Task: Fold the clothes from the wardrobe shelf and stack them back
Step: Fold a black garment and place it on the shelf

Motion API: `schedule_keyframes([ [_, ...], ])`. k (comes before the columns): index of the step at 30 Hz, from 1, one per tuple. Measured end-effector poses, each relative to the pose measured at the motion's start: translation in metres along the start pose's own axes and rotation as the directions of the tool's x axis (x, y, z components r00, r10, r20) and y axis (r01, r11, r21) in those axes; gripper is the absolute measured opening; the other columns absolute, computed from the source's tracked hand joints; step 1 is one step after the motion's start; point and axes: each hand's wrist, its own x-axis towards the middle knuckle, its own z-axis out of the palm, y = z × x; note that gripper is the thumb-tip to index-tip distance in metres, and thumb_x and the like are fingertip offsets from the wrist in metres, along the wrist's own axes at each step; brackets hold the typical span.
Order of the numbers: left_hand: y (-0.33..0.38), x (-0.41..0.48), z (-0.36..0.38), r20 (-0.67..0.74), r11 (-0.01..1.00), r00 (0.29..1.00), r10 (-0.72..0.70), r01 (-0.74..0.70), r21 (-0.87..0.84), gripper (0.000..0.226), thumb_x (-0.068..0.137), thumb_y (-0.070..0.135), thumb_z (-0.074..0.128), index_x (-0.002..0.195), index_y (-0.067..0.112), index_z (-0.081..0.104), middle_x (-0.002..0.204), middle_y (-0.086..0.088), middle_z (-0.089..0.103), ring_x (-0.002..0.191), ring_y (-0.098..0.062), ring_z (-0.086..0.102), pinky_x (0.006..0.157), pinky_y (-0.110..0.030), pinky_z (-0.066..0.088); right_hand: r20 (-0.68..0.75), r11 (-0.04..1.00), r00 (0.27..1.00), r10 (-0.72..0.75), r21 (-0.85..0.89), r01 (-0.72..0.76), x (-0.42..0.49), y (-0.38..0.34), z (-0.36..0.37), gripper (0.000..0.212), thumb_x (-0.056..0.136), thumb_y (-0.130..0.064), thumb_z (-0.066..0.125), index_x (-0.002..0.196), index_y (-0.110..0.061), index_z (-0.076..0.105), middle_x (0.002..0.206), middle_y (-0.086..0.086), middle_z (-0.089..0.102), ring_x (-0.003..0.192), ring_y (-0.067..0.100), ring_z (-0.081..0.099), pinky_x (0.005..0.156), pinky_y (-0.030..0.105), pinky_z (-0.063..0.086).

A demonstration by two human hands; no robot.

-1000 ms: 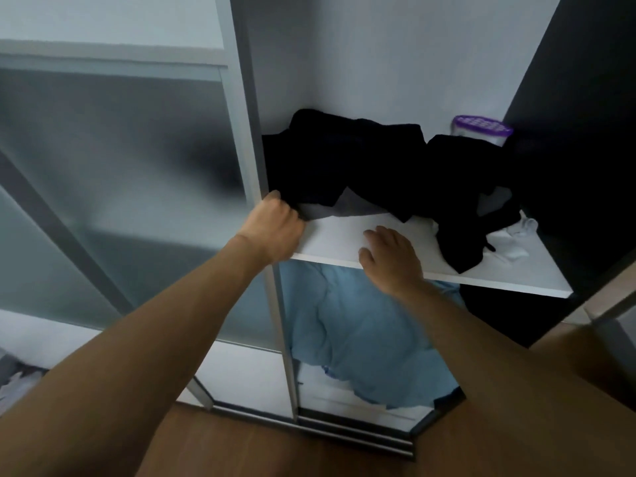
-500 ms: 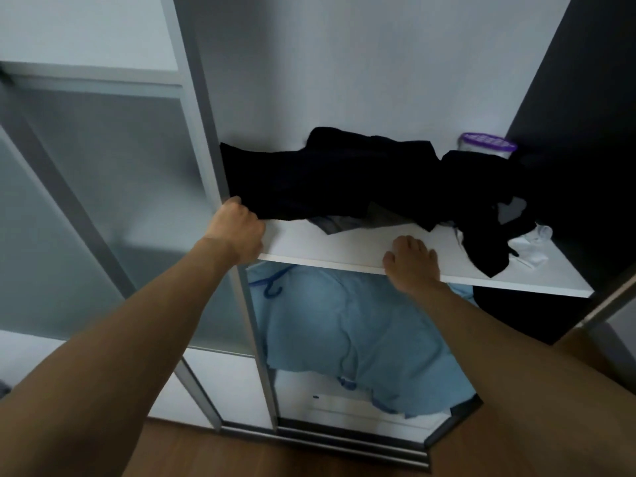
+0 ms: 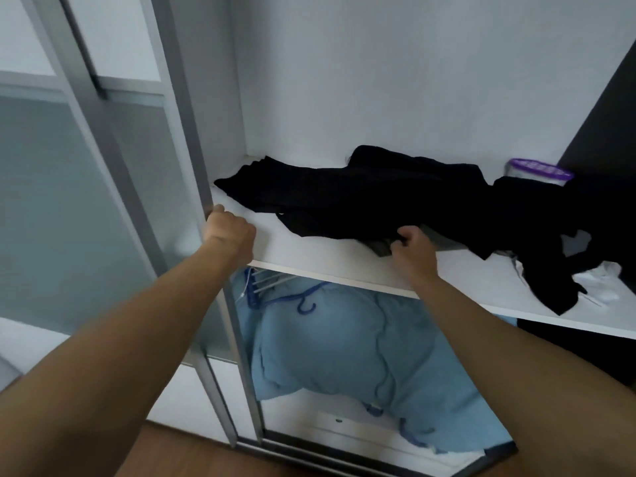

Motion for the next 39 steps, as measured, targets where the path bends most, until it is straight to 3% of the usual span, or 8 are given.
schedule_keyframes([
  [9,-0.017,0.040,0.011,-0.008,0.933,1.000,0.000,-0.003,-0.360,0.011,0.089,0.031,0.049,0.084,0.021,0.050,0.073,0.004,0.047,0.075,-0.020,0.052,0.074,-0.035,0.035,0.004,0.763,0.922,-0.387,-0.560,0.323,0.082,-0.075,0.052,0.039,0.090,-0.020,0.061,0.129,-0.017,0.058,0.130,0.011,0.052,0.119,0.031,0.048,0.096,0.044,0.041],
  [13,-0.001,0.068,0.011,0.005,0.718,1.000,0.006,-0.001,-0.696,0.023,0.093,0.035,0.048,0.075,0.020,0.048,0.073,0.002,0.048,0.071,-0.018,0.050,0.073,-0.033,0.038,0.405,0.410,0.888,-0.217,-0.788,0.459,0.118,-0.089,0.070,0.070,0.088,-0.043,0.065,0.150,-0.030,0.035,0.155,0.006,0.029,0.140,0.035,0.026,0.110,0.058,0.027],
  [16,0.007,0.089,0.017,0.072,0.447,0.997,-0.008,0.068,-0.892,0.032,0.095,0.037,0.049,0.072,0.016,0.054,0.077,-0.002,0.060,0.076,-0.022,0.062,0.069,-0.031,0.047,0.446,0.327,0.889,-0.102,-0.829,0.454,0.138,-0.082,0.078,0.067,0.093,-0.046,0.060,0.152,-0.034,0.031,0.161,0.004,0.024,0.147,0.032,0.020,0.115,0.066,0.012],
  [20,0.013,0.113,0.031,0.212,0.027,0.974,-0.079,0.215,-0.976,0.040,0.091,0.043,0.050,0.078,0.008,0.067,0.074,-0.004,0.072,0.073,-0.026,0.071,0.078,-0.034,0.057,0.308,0.537,0.919,-0.244,-0.747,0.393,0.152,-0.075,0.080,0.037,0.101,-0.036,0.046,0.136,-0.033,0.058,0.140,0.002,0.057,0.126,0.027,0.052,0.112,0.050,0.028],
  [23,0.019,0.124,0.034,0.370,-0.366,0.928,-0.033,0.333,-0.869,0.055,0.089,0.060,0.052,0.083,0.008,0.069,0.071,-0.011,0.074,0.063,-0.026,0.068,0.074,-0.039,0.059,0.067,0.811,0.948,-0.312,-0.500,0.302,0.149,-0.091,0.080,0.030,0.100,-0.030,0.048,0.120,-0.028,0.070,0.117,0.005,0.070,0.103,0.028,0.065,0.083,0.037,0.051],
  [27,0.012,0.137,0.023,0.432,-0.752,0.875,0.218,0.433,-0.497,0.062,0.080,0.077,0.055,0.097,0.018,0.064,0.091,-0.014,0.073,0.077,-0.028,0.071,0.064,-0.037,0.060,0.077,0.795,0.903,-0.422,-0.447,0.410,0.125,-0.127,0.070,0.022,0.093,-0.022,0.053,0.091,-0.013,0.073,0.090,0.004,0.072,0.086,0.025,0.066,0.071,0.036,0.052],
  [32,0.001,0.139,0.005,0.429,-0.821,0.863,0.266,0.436,-0.369,0.048,0.088,0.033,0.068,0.128,0.011,0.058,0.114,-0.014,0.069,0.097,-0.032,0.068,0.064,-0.039,0.059,0.618,0.720,0.713,-0.330,-0.324,0.614,0.046,-0.142,0.068,0.044,0.094,-0.031,0.065,0.054,-0.019,0.051,0.056,-0.007,0.051,0.053,0.006,0.049,0.059,0.032,0.043],
  [39,0.007,0.115,-0.017,0.414,-0.788,0.908,0.060,0.298,-0.539,0.040,0.080,0.000,0.056,0.120,-0.002,0.056,0.102,-0.016,0.066,0.087,-0.030,0.067,0.074,-0.039,0.060,0.776,0.820,0.569,-0.274,-0.120,0.559,0.001,-0.136,0.041,0.036,0.096,-0.033,0.063,0.064,-0.016,0.059,0.058,-0.013,0.053,0.056,0.001,0.052,0.060,0.022,0.044],
])
